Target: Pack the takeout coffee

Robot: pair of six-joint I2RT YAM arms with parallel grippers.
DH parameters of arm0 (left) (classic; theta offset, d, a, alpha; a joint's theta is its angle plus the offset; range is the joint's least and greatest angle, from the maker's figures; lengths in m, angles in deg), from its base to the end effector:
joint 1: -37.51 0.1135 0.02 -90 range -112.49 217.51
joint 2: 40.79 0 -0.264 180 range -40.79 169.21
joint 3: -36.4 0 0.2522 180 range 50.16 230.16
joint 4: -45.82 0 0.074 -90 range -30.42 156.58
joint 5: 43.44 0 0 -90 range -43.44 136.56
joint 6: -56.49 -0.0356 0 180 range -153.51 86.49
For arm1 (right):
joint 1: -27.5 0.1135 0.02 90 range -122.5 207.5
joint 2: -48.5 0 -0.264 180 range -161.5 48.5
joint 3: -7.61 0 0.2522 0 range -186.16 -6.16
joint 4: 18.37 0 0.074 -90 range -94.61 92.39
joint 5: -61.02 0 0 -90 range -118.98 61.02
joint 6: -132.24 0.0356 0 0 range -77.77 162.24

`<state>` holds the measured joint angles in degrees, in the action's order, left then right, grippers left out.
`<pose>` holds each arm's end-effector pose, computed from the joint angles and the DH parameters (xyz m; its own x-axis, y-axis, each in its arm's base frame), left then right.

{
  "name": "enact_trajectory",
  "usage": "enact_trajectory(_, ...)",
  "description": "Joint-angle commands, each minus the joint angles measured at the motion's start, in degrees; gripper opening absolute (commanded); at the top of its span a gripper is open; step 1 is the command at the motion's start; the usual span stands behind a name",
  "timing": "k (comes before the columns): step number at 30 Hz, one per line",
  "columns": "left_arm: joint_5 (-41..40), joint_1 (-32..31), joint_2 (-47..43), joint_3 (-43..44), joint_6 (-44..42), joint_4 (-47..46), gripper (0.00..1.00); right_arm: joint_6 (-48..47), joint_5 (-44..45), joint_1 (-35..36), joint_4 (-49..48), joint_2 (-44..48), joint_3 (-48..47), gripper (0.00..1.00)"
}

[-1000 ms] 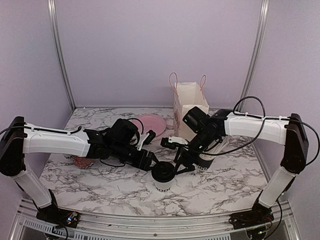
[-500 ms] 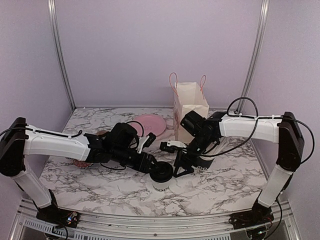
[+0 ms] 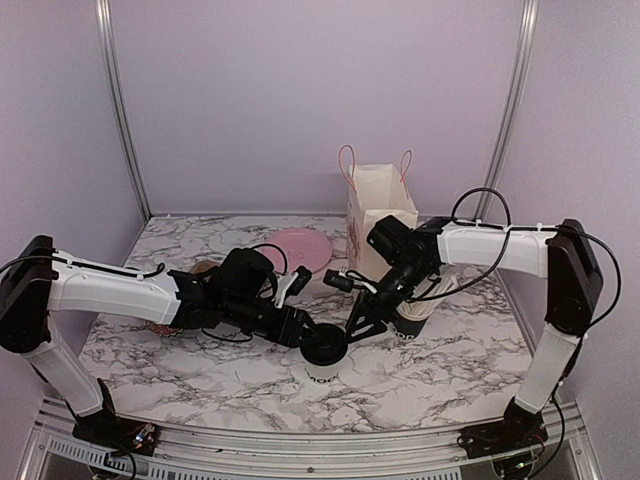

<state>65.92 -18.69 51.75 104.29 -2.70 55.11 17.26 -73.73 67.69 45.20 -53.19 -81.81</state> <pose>0.1850 -0.2976 0.2120 -0.7467 0.2467 -0.6177 0.6457 0.4921 -0.5839 0.2468 0.2413 0.2222 -0.4223 -0.7494 -0.5100 -0.8475 0.1268 0.5155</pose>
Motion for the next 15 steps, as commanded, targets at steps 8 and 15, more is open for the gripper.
enact_trajectory(8, -0.06, -0.57, 2.32, -1.31, -1.83, 5.31, 0.54, 4.55, 4.02, -0.02, -1.22, -4.22, -1.86, 0.49)
enact_trajectory(15, -1.05, -0.57, 2.64, -1.54, -2.13, 6.77, 0.54, 7.23, 20.52, 2.98, -2.27, -6.66, -0.41, 0.47)
